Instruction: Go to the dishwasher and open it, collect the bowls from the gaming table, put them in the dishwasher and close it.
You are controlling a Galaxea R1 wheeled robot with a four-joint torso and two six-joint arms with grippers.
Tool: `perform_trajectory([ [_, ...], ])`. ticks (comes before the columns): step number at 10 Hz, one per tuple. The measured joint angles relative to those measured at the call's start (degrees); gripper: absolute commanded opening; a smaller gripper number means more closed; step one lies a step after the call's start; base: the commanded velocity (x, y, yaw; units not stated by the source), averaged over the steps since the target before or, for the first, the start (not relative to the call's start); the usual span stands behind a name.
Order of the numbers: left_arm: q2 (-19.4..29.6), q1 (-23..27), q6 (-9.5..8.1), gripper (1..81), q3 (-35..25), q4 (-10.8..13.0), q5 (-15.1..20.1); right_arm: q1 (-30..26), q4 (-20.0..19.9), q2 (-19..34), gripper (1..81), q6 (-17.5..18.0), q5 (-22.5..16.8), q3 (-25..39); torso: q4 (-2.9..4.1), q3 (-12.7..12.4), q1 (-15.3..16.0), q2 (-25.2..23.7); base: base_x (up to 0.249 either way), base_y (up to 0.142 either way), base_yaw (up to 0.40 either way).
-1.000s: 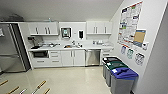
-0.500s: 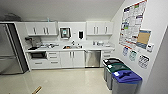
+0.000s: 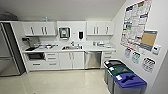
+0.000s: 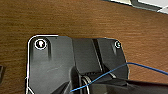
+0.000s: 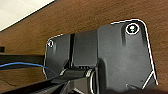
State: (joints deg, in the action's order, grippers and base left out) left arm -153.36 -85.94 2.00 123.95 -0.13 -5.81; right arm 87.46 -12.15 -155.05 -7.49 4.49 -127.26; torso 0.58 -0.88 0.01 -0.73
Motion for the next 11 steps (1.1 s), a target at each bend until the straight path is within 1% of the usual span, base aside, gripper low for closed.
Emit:
perform_trajectory([
  [6,0.21,0.09,0.00,81.1,0.11,0.00,-0.07,-0.24,0.04,-0.13,81.1,0.00,0.02,-0.04,0.00,0.00,0.02,0.00,0.204,0.000,0.000],
  [11,0.18,0.06,0.00,81.1,0.11,0.02,-0.07,-0.33,0.37,-0.27,81.1,0.00,-0.05,-0.04,0.00,0.00,0.05,0.02,0.158,0.000,0.000],
])
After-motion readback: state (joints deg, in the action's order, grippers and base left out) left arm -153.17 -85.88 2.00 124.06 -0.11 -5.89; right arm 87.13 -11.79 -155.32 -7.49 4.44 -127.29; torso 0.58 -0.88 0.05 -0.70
